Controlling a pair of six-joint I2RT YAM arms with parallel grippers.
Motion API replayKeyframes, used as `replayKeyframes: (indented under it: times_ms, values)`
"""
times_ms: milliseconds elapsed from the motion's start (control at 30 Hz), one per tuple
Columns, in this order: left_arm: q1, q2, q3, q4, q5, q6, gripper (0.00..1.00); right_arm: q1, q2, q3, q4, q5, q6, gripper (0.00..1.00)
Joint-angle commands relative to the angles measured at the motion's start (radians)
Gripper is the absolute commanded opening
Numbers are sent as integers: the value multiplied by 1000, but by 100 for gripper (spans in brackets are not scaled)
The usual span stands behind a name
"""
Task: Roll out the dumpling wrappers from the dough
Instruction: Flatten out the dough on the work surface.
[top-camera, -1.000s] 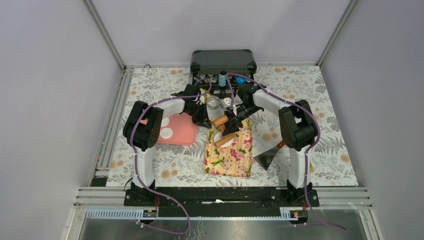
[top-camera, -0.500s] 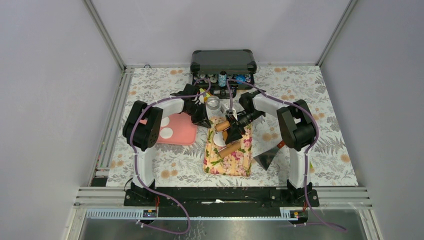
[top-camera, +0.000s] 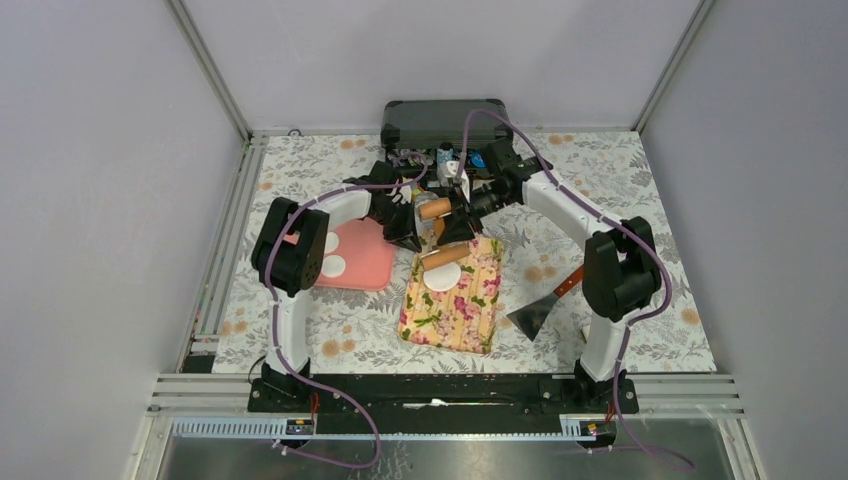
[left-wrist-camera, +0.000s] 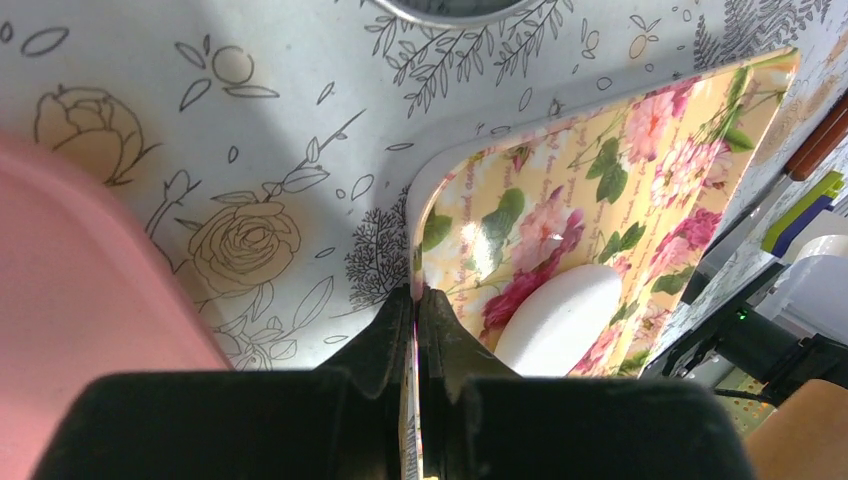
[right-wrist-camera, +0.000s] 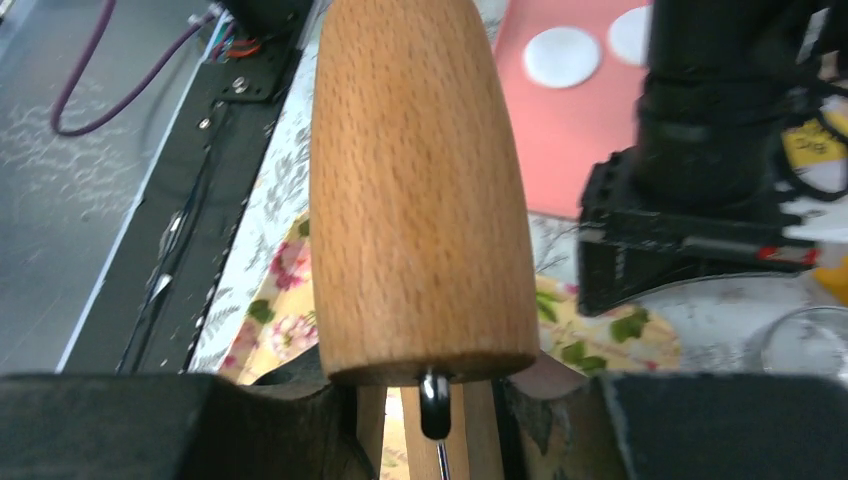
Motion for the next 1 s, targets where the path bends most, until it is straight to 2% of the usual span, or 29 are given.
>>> replayKeyframes:
  times_ms: [0, 167, 300, 433, 600, 767, 967]
  values:
    - [-11, 30, 65, -27, 47, 74, 0, 3, 10, 31, 322, -1, 318, 0]
    - [-28, 55, 83, -43, 64, 95, 0, 11, 177, 132, 325, 12, 333, 0]
    - [-29, 53, 86, -42, 54, 87, 0, 18, 216, 84, 334, 72, 344, 0]
    - [-26, 42, 75, -33, 38, 63, 0, 18, 158, -115, 506, 161, 468, 0]
    - [-16, 24, 59, -14, -2, 28, 0, 20, 80, -268, 615, 200, 571, 0]
    - [-11, 9, 45, -3, -27, 9, 0, 19, 12, -354, 782, 277, 645, 0]
    - [0, 2, 30, 6, -44, -6, 0, -13, -94, -431, 1123, 493, 850, 0]
